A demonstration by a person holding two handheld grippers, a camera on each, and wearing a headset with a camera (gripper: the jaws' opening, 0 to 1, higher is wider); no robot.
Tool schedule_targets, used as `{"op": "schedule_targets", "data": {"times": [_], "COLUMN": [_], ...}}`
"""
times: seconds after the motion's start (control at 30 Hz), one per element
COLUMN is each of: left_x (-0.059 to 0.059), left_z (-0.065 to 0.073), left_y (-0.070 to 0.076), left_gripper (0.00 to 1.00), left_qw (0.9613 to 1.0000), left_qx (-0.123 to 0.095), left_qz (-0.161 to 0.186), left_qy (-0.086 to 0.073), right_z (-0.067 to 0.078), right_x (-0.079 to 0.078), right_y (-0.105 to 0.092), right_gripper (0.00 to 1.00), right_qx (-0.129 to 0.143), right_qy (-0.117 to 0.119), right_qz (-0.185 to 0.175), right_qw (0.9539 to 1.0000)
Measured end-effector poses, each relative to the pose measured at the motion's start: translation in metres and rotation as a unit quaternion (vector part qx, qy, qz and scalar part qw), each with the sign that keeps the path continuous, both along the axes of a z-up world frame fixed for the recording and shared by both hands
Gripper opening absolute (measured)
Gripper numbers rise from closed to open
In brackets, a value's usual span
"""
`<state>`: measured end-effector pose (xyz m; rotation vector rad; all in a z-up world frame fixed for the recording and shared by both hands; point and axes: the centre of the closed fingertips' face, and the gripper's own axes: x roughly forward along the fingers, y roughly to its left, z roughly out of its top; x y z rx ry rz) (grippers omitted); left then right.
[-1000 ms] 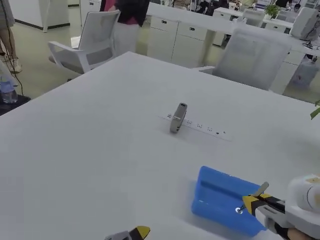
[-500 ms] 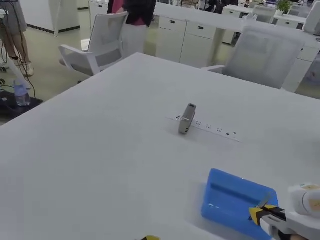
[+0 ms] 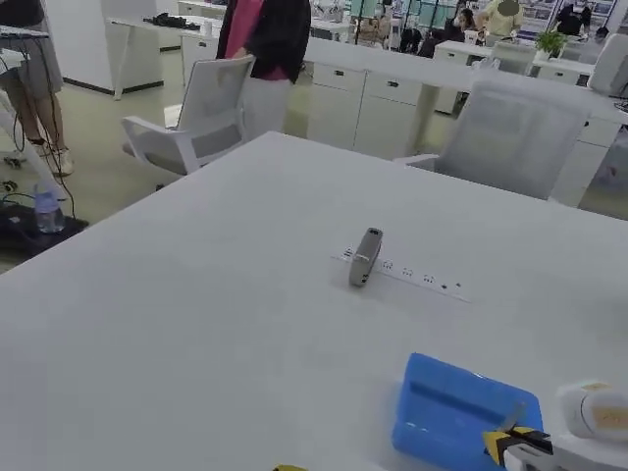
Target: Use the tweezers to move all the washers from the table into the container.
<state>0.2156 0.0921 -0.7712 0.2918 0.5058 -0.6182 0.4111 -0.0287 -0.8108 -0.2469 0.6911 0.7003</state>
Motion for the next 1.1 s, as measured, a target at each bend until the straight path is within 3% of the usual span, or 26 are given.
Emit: {"op": "schedule_targets", "data": {"times": [0.1, 0.17, 0.27, 0.37, 0.43, 0.47, 0.53, 0.63, 0.7, 0.8, 0.9, 1.0, 1.1], "left_x": [0.007, 0.012, 0.022, 0.034, 0.04, 0.041, 0.045, 0.049, 0.05, 0.049, 0.047, 0.045, 0.039], "left_z": [0.009, 0.015, 0.031, 0.055, 0.069, 0.071, 0.081, 0.097, 0.106, 0.118, 0.122, 0.122, 0.121], "left_y": [0.004, 0.008, 0.009, 0.005, 0.0, -0.002, -0.007, -0.02, -0.029, -0.047, -0.06, -0.073, -0.084], "left_gripper": [0.66, 0.64, 0.61, 0.54, 0.52, 0.51, 0.46, 0.41, 0.4, 0.35, 0.32, 0.26, 0.2], "left_qw": [0.9997, 0.9993, 0.9985, 0.9973, 0.996, 0.9958, 0.9959, 0.996, 0.9943, 0.99, 0.9877, 0.9842, 0.9791], "left_qx": [-0.015, -0.025, -0.037, -0.056, -0.074, -0.077, -0.077, -0.067, -0.083, -0.118, -0.127, -0.126, -0.128], "left_qz": [0.015, 0.026, 0.035, 0.028, 0.021, 0.02, 0.009, -0.02, -0.033, -0.059, -0.081, -0.117, -0.154], "left_qy": [-0.011, -0.013, -0.018, -0.039, -0.045, -0.046, -0.048, -0.055, -0.058, -0.05, -0.043, -0.043, -0.037], "right_z": [0.01, 0.022, 0.048, 0.071, 0.085, 0.094, 0.101, 0.109, 0.112, 0.109, 0.102, 0.09, 0.087], "right_x": [0.0, -0.002, -0.007, -0.014, -0.024, -0.032, -0.045, -0.066, -0.081, -0.1, -0.115, -0.141, -0.152], "right_y": [0.002, -0.001, 0.001, 0.006, 0.01, 0.013, 0.016, 0.021, 0.024, 0.024, 0.023, 0.027, 0.027], "right_gripper": [0.04, 0.04, 0.04, 0.04, 0.04, 0.04, 0.04, 0.04, 0.04, 0.04, 0.03, 0.03, 0.03], "right_qx": [0.004, -0.001, 0.026, 0.047, 0.068, 0.088, 0.095, 0.107, 0.116, 0.112, 0.108, 0.089, 0.074], "right_qy": [-0.013, -0.036, -0.063, -0.083, -0.084, -0.087, -0.086, -0.085, -0.078, -0.071, -0.058, -0.037, -0.038], "right_qz": [0.002, 0.003, -0.002, 0.006, 0.008, 0.008, 0.018, 0.039, 0.053, 0.074, 0.083, 0.131, 0.144], "right_qw": [0.9999, 0.9993, 0.9977, 0.9954, 0.9941, 0.9923, 0.9916, 0.9898, 0.9887, 0.9884, 0.989, 0.9868, 0.9861]}}
